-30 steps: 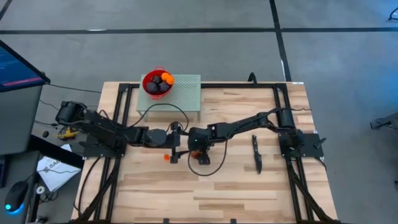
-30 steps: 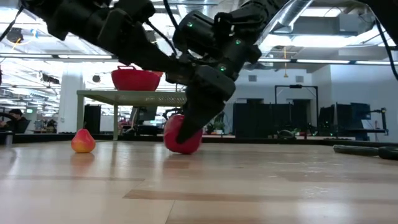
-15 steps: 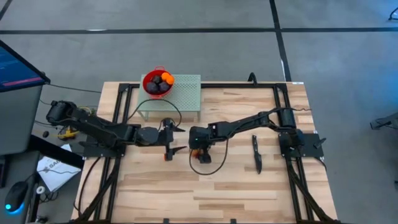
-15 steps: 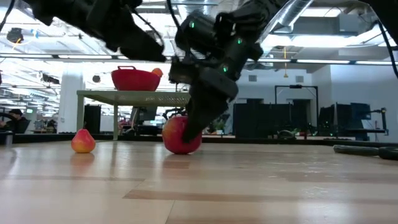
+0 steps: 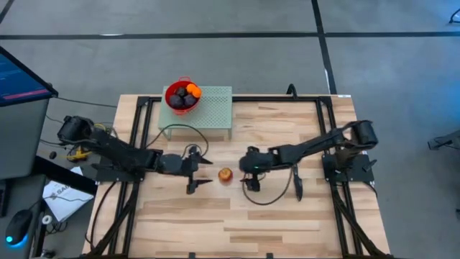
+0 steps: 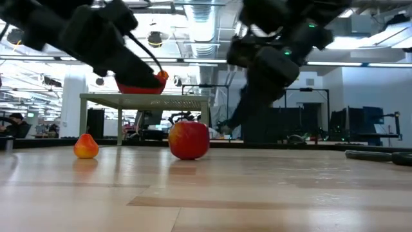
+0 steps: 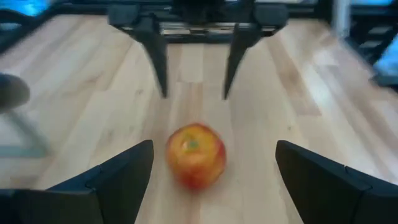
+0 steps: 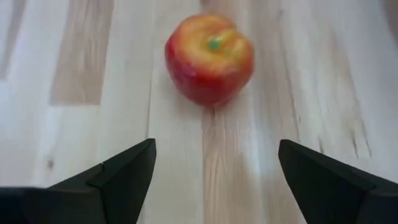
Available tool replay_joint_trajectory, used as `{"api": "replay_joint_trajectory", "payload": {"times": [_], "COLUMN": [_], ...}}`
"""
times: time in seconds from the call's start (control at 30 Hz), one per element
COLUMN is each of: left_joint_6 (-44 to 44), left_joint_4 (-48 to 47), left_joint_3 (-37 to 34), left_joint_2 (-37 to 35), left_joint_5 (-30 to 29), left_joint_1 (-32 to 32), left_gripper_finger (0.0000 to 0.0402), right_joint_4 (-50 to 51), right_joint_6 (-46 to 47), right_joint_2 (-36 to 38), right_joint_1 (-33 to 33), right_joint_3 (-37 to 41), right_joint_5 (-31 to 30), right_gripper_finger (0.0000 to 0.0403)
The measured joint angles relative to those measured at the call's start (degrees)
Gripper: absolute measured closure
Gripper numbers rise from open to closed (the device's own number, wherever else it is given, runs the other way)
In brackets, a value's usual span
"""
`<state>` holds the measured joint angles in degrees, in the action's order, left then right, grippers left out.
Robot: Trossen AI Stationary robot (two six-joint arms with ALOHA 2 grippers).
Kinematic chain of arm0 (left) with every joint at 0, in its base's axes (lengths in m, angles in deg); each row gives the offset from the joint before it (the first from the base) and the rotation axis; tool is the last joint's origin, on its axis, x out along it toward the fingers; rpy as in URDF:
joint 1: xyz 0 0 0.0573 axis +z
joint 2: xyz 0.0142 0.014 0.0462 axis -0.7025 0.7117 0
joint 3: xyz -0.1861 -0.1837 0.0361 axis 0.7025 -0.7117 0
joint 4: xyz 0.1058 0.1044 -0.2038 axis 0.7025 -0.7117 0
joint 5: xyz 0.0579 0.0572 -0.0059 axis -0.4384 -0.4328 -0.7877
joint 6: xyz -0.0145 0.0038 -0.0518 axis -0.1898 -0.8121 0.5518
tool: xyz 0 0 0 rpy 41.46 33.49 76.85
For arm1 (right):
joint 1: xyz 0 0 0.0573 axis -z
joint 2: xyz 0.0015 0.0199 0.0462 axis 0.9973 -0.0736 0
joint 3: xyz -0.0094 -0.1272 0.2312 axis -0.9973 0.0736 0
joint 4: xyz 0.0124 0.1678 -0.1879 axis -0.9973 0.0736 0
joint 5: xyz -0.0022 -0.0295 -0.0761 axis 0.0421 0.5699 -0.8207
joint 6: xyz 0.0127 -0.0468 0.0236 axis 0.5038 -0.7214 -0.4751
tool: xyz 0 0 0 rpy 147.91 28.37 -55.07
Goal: Pick & Place Fruit
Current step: Put the red and yellow apple into the red strainer bowl
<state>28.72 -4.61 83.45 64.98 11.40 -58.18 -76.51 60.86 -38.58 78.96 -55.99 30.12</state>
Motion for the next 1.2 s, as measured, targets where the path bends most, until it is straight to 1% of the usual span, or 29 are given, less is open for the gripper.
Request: {"api": "replay_joint_trajectory", "payload": {"times": [0.03,0.1,0.2,0.27,0.43,0.6,0.77,0.93,1.0,1.2], "left_joint_6": [-0.02,-0.75,-4.38,-4.93,-4.81,-4.49,-1.97,-1.10,-1.02,0.28], "left_joint_4": [2.77,6.99,7.95,8.17,8.11,6.05,6.01,5.64,6.33,6.47], "left_joint_3": [0.01,0.63,3.08,5.39,10.95,14.26,14.34,14.15,14.36,14.17], "left_joint_2": [1.92,6.42,11.67,14.96,20.97,25.33,27.42,28.66,29.92,30.50], "left_joint_5": [2.56,5.47,8.44,10.35,14.02,14.67,14.80,11.95,11.39,10.78], "left_joint_1": [1.23,3.05,5.14,6.37,8.16,8.24,8.14,7.25,7.08,7.08], "left_gripper_finger": [0.0069,0.0069,0.0069,0.0065,0.0046,0.0031,0.0025,0.0030,0.0033,0.0047], "right_joint_4": [-3.28,-9.63,-16.25,-17.40,-18.37,-17.99,-17.99,-18.00,-18.04,-18.04], "right_joint_6": [2.12,5.21,8.25,9.62,10.46,11.19,11.54,11.54,11.54,11.95], "right_joint_2": [1.15,2.58,3.55,3.72,2.97,2.90,2.90,2.90,2.90,2.90], "right_joint_1": [-0.25,-0.70,-1.22,-1.50,-1.91,-2.22,-2.20,-2.20,-2.18,-2.24], "right_joint_3": [2.28,5.92,9.12,9.95,9.90,9.89,9.89,9.89,9.89,9.89], "right_joint_5": [-1.06,-2.78,-4.65,-5.61,-5.71,-5.70,-5.71,-5.71,-5.69,-5.69], "right_gripper_finger": [0.0073,0.0077,0.0080,0.0080,0.0081,0.0081,0.0081,0.0081,0.0081,0.0081]}}
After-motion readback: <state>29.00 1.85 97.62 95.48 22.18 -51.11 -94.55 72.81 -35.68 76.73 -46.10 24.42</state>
